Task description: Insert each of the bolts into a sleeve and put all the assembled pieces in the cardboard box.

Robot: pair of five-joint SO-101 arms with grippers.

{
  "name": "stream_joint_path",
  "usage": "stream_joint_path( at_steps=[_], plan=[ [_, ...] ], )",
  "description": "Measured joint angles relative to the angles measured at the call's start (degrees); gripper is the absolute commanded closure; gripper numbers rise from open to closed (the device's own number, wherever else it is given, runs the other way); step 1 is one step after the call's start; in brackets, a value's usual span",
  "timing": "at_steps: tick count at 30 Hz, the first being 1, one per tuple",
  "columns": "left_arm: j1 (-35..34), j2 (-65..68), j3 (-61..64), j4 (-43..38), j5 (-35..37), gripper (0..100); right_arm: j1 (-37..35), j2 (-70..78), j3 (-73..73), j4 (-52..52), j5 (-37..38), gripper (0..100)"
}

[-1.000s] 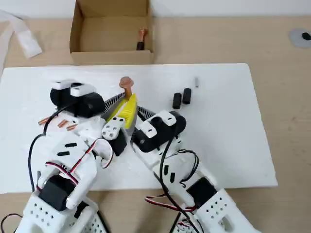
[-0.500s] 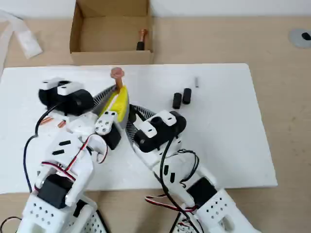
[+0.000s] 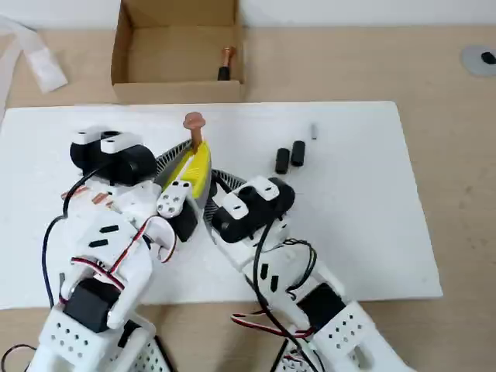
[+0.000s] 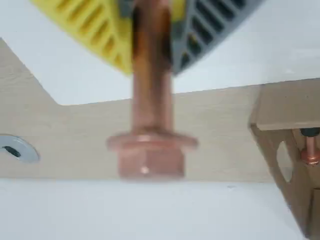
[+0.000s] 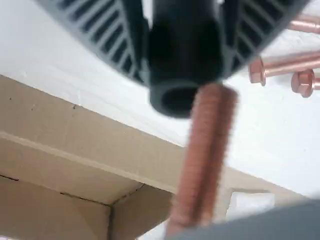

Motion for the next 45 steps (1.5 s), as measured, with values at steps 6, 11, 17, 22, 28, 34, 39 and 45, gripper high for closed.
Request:
stream_joint_path(
  at_steps=[6, 11, 17, 22, 28, 34, 39, 45],
  plan=[
    [1.8, 0.2, 0.4, 0.1, 0.3, 99, 0.0, 0.0, 0.0, 0.0, 0.0, 98.9],
    [1.8, 0.2, 0.4, 0.1, 0.7, 99, 0.0, 0.0, 0.0, 0.0, 0.0, 98.9],
    [1.8, 0.1, 0.4, 3.2, 0.6, 99, -0.2, 0.0, 0.0, 0.0, 0.0, 98.9],
    [1.8, -0.4, 0.0, 6.5, 0.5, 99, -0.3, 0.1, 0.2, 0.1, 0.0, 98.9],
    [1.8, -0.5, -2.8, 11.8, 0.5, 99, -0.3, 0.2, 0.3, 0.1, 0.0, 98.9],
    [1.8, -0.5, -7.6, 19.0, -1.8, 99, -0.3, 0.2, 0.3, 0.1, 0.0, 98.9],
    [1.8, -0.5, -9.4, 21.6, -1.8, 99, -0.3, 0.2, 0.3, 0.1, 0.0, 98.9],
    [1.8, -0.5, -9.5, 21.8, -1.8, 99, -0.2, 0.2, 0.2, 1.7, 0.0, 98.9]
  ],
)
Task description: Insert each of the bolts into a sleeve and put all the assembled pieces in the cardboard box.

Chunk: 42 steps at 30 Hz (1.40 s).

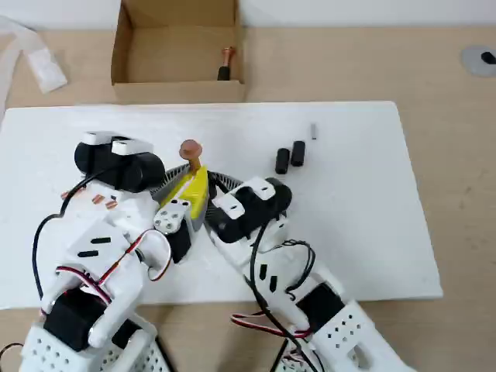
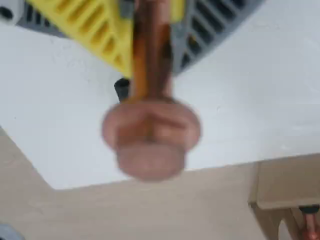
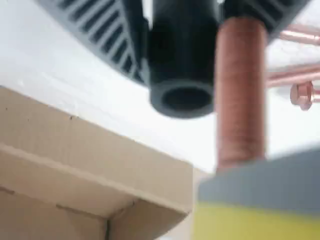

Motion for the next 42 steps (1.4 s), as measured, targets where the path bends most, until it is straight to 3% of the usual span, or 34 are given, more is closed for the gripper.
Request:
stream_joint_path(
  at_steps=[12, 19, 22, 33, 42],
  plan=[
    [0.1, 0.0, 0.0, -0.3, 0.1, 99, 0.0, 0.0, 0.0, 0.5, 0.0, 98.9],
    [-9.3, 0.6, 0.2, -8.6, 0.1, 99, 0.2, -0.3, -0.2, 0.4, -2.3, 98.9],
    [-10.1, 0.6, 0.2, -10.4, 0.1, 99, 0.2, -0.3, -0.2, 0.4, -2.3, 98.9],
    [-4.1, 2.1, 0.2, -14.5, 3.4, 99, 0.2, -0.3, -0.2, 0.4, -2.3, 98.9],
    [-3.9, 6.5, 0.3, -18.4, 3.4, 99, 0.2, -0.3, -0.2, 0.4, -2.3, 98.9]
  ],
)
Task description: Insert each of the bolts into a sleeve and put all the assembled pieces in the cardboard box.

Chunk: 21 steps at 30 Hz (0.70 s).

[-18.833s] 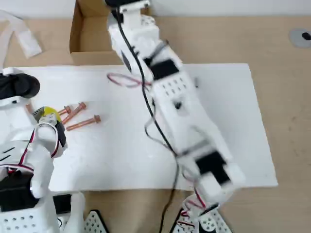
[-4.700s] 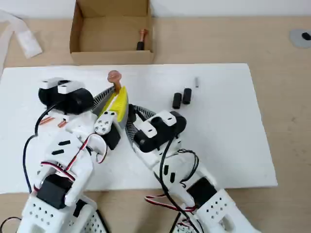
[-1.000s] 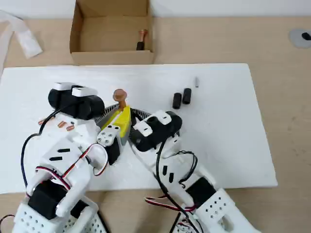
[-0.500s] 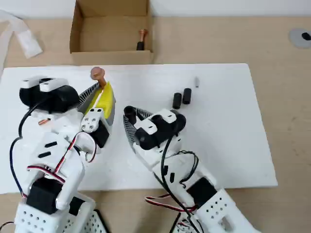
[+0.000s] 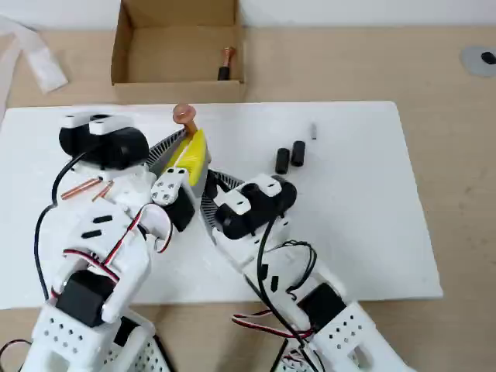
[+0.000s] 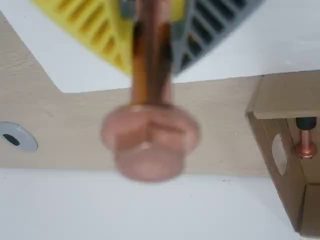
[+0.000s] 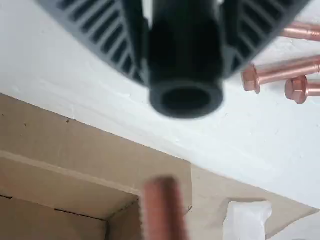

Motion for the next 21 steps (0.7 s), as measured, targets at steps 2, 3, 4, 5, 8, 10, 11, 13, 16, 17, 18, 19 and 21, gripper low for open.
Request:
stream_joint_path(
  at_steps=[2, 3, 4, 5, 8, 10, 11, 13, 16, 17, 18, 19, 21],
  plan=[
    [0.0, 0.0, 0.0, 0.7, 0.0, 99, 0.0, 0.0, 0.0, 0.0, 0.0, 98.9],
    [0.0, 0.0, 0.0, 1.6, 0.0, 99, 0.0, 0.0, 0.0, 0.0, 0.0, 98.9],
    [0.0, 0.0, 0.0, 2.3, 0.0, 99, 0.0, 0.0, 0.0, 0.0, 0.0, 98.9],
    [0.1, 0.0, 0.0, 3.2, 0.0, 99, 0.0, 0.0, 0.0, 0.0, 0.0, 98.9],
    [0.4, 0.0, 0.0, 4.8, 0.0, 99, 0.0, 0.0, 0.0, 0.0, 0.0, 98.9],
    [0.4, 0.0, 0.0, 5.4, 0.0, 99, 0.0, 0.0, 0.0, 0.0, 0.0, 98.9],
    [0.4, 0.0, 0.0, 5.4, 0.0, 99, 0.0, 0.0, 0.0, 0.0, 0.0, 98.9],
    [0.4, 0.0, 0.0, 5.4, 0.0, 99, 0.0, 0.0, 0.0, 0.0, 0.0, 98.9],
    [0.4, 0.0, 0.0, 5.7, 0.0, 99, 0.0, 0.0, 0.0, 0.0, 0.0, 98.9],
    [0.4, 0.0, 0.0, 6.2, 0.0, 99, 0.0, 0.0, 0.0, 0.0, 0.0, 98.9],
    [0.4, 0.0, 0.0, 6.3, 0.0, 99, 0.0, 0.0, 0.0, 0.0, 0.0, 98.9],
    [0.4, 0.0, 0.0, 6.6, 0.0, 99, 0.0, 0.0, 0.0, 0.0, 0.0, 98.9],
    [0.4, 0.0, 0.0, 7.4, 0.0, 99, 0.0, 0.0, 0.0, 0.0, 0.0, 98.9]
  ],
)
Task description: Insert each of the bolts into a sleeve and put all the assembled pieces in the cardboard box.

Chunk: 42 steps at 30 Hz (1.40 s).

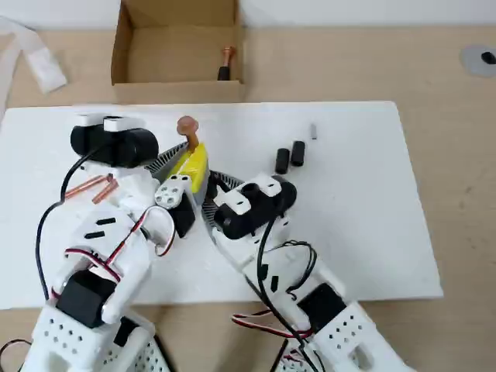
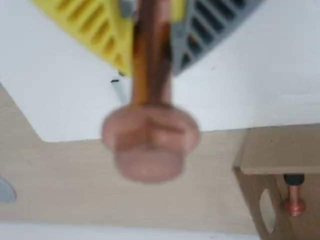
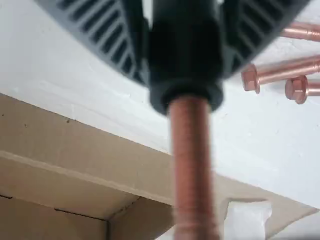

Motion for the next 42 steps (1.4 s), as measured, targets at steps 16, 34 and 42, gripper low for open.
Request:
stream_joint_path(
  at_steps=[16, 34, 42],
  plan=[
    [0.6, 0.4, 2.0, 0.1, 0.0, 99, -0.1, 0.1, 0.0, 0.0, 0.0, 98.9],
    [2.0, 0.4, 3.1, 4.9, 0.4, 87, 0.5, 0.0, 0.0, 0.0, -0.1, 98.9],
    [1.7, 0.3, -6.3, 17.1, 0.4, 86, 1.0, 0.1, 0.0, 0.0, -0.1, 98.9]
  ],
)
